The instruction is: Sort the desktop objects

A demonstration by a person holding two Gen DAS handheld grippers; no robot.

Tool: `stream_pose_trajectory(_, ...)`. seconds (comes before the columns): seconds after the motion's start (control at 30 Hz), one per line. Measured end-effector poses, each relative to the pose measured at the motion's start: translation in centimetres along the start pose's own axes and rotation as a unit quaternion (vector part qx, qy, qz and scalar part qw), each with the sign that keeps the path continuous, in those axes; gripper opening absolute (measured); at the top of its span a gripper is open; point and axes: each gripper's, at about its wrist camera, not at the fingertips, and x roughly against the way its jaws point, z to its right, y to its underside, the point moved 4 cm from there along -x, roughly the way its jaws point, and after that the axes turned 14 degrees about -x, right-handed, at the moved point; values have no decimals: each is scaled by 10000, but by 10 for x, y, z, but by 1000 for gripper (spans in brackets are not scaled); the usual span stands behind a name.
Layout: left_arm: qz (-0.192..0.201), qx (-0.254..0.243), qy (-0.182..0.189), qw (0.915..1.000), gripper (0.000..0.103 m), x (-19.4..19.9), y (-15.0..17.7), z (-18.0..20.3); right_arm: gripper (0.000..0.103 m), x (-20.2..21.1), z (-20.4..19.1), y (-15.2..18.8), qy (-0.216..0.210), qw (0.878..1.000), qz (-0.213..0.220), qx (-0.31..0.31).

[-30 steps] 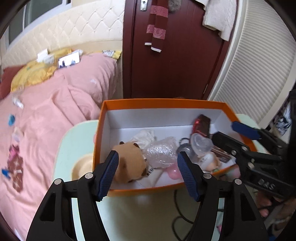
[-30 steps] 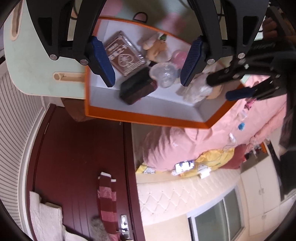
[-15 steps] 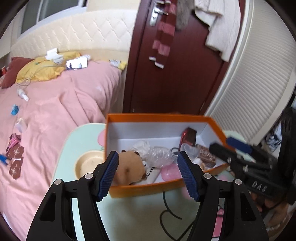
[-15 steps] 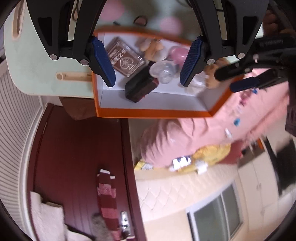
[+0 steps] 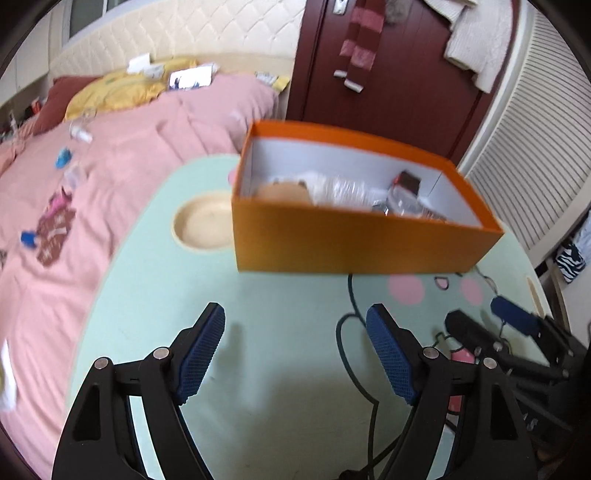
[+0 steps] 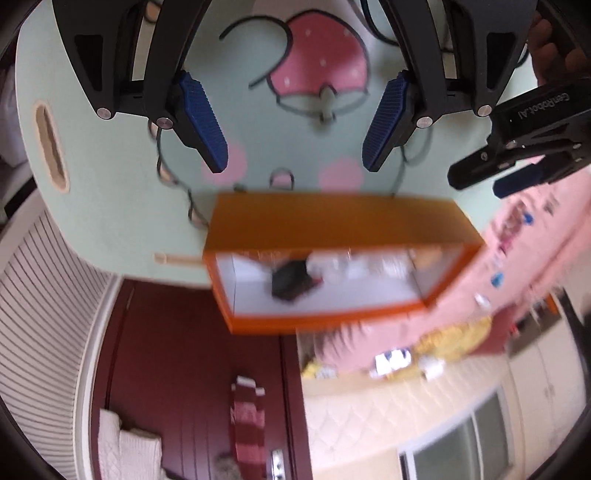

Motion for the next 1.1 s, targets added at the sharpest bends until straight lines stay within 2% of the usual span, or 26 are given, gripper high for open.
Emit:
stream_pose_trajectory(0.1, -183, -68, -39, 9998, 80, -12, 5, 5, 76, -7, 4, 6, 135, 9998, -164, -31)
stream_pose_trajectory(0.23, -167, -607, -482, 9968, 88, -20, 9, 13, 76, -14, 10, 8, 191, 9992, -302, -149)
stream_pose_trajectory(0.27, -114, -577, -515, 9969, 90, -20, 10, 11, 78, -14, 11, 9, 251, 9993, -244, -112)
stream_pose_trajectory(0.33, -144, -414, -526, 9977, 92, -20, 9, 4, 83, -15, 13, 9, 290, 9993, -226, -108)
stream_pose_trajectory(0.4, -155, -292, -646, 9974, 95, -21, 8, -2, 99, -17, 13, 8, 313, 9992, -240, -46)
stream_pose_trajectory(0.47, -279, -46, -814, 9963, 103, -23, 8, -11, 102, -21, 13, 8, 392, 9989, -274, 22)
stream_pose_trajectory(0.53, -275, 72, -920, 9954, 103, -23, 8, -12, 102, -22, 11, 9, 483, 9984, -292, 104)
stream_pose_trajectory(1.1, -275, 113, -954, 9950, 103, -25, 8, -5, 103, -23, 7, 15, 503, 9982, -281, 134)
